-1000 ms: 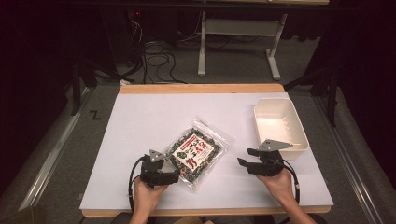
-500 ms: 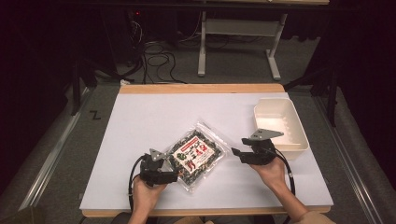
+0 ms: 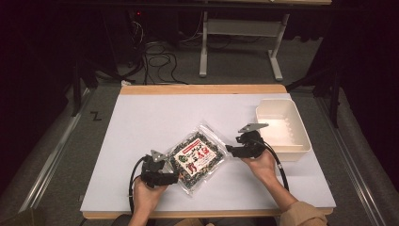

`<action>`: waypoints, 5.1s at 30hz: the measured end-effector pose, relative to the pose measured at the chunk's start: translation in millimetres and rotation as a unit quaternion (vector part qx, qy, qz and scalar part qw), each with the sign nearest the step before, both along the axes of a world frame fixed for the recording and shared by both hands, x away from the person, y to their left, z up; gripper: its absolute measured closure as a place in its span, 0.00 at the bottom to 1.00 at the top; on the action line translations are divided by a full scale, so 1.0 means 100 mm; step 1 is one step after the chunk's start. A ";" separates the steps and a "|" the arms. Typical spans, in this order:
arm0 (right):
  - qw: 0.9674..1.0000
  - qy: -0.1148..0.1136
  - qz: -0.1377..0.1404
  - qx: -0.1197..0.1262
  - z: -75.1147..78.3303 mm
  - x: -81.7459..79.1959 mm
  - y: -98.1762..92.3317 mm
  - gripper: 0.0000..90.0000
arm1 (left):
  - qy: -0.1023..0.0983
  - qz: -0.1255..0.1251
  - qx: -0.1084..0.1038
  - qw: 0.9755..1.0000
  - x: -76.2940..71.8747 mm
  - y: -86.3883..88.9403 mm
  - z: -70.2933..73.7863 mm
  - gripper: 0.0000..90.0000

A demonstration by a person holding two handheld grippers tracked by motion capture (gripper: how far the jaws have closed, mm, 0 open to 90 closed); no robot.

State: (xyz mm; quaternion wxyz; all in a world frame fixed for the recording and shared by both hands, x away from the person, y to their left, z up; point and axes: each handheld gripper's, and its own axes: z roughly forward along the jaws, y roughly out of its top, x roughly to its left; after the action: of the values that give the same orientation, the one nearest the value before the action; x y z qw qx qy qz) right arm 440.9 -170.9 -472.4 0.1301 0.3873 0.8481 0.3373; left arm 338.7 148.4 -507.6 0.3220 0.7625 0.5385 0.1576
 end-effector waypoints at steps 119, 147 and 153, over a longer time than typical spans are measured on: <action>0.987 -0.139 0.062 -0.043 1.61 -0.11 -0.02 1.00 | -0.016 -0.013 -0.040 0.999 -0.02 0.03 0.00 0.29; 0.981 -0.179 0.053 -0.051 2.02 -0.13 0.00 1.00 | -0.013 -0.009 -0.031 0.999 -0.03 0.01 -0.01 0.29; 0.987 -0.153 0.040 -0.018 2.07 -0.01 -0.10 1.00 | -0.014 -0.008 -0.029 0.999 -0.03 0.01 -0.01 0.29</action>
State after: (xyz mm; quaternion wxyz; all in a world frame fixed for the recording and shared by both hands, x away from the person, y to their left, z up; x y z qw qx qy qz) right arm 440.4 -180.8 -265.3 0.2515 0.2944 0.8388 0.3826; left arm 336.1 149.4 -508.3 0.3528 0.7550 0.5320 0.1498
